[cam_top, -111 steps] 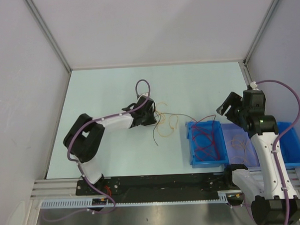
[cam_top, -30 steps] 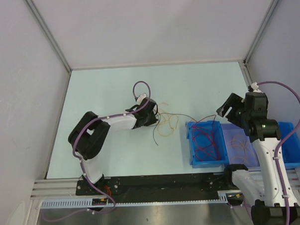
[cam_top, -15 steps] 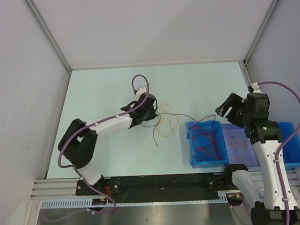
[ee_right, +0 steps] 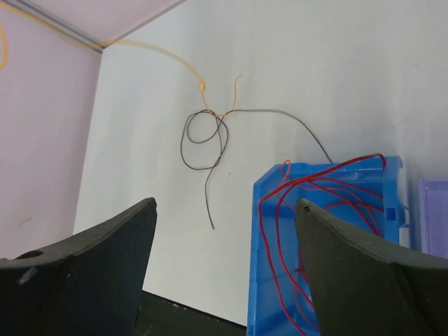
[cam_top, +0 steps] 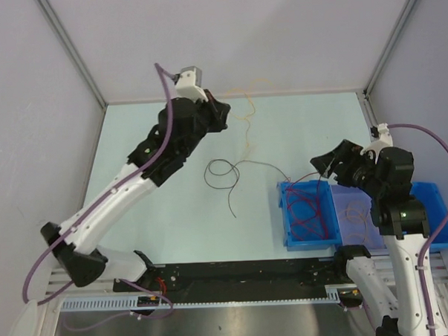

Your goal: Untangle the cables

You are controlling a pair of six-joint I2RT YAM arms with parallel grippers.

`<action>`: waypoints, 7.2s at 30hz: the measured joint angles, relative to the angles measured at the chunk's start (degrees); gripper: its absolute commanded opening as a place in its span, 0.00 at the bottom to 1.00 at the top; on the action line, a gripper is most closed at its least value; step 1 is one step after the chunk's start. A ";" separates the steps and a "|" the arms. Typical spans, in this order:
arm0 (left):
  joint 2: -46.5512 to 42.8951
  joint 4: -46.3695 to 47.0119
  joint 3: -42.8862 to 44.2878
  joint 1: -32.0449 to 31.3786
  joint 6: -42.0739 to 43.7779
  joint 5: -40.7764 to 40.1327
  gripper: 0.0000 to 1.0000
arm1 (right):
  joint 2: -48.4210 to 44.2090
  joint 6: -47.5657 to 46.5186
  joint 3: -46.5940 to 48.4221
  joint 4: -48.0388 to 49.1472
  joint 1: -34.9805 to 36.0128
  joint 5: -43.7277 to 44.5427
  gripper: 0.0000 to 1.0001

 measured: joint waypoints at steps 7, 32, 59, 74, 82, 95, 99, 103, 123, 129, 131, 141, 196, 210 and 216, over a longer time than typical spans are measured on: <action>-10.08 1.73 -5.18 -0.79 1.95 0.22 0.00 | -3.17 0.17 0.02 2.93 0.17 -3.43 0.85; -8.41 -6.71 -8.57 -0.79 0.90 7.32 0.00 | 4.98 2.10 0.00 6.12 30.47 10.34 0.72; 5.16 -12.26 35.74 -0.79 -3.54 18.32 0.00 | 7.39 0.50 0.72 17.62 57.64 48.35 0.72; 7.41 -5.68 46.14 -0.70 0.04 30.69 0.00 | 2.45 -0.76 1.49 17.62 57.64 47.89 0.76; 2.32 -3.30 33.00 -0.63 0.07 31.30 0.00 | 1.73 -4.04 1.49 19.96 57.66 44.15 0.76; -0.98 -0.55 21.92 -0.63 -0.66 32.50 0.00 | -0.02 -8.79 1.55 25.11 57.66 41.64 0.77; -1.99 1.22 21.11 -0.63 -1.18 33.07 0.00 | 1.57 -10.40 1.55 26.99 57.68 41.66 0.76; -2.99 2.27 20.09 -0.63 -1.90 33.77 0.00 | 3.26 -12.22 1.57 29.20 57.68 41.90 0.76; -5.35 4.76 15.43 -0.63 -3.56 34.10 0.00 | 14.97 -16.11 5.73 39.43 57.68 40.09 0.00; -5.75 4.96 15.04 -0.63 -3.56 33.97 0.00 | 14.40 -15.96 6.01 38.75 57.66 41.44 0.00; -5.99 4.96 14.60 -0.63 -3.54 33.79 0.00 | 13.92 -15.96 6.01 38.27 57.66 42.10 0.00; -7.67 -5.22 14.40 -0.63 1.81 19.82 0.00 | 4.74 -15.47 6.21 33.55 57.66 47.63 0.00; 30.47 1.49 24.44 -21.70 -0.20 40.09 0.00 | -6.71 -29.66 22.51 23.69 57.61 81.72 0.00; 39.12 0.37 29.14 -29.42 0.42 40.61 0.00 | -6.80 -43.56 26.01 30.14 57.68 88.78 0.00; 39.12 1.44 27.98 -28.76 0.48 39.34 0.25 | -6.80 -44.35 26.05 29.22 57.79 89.29 0.00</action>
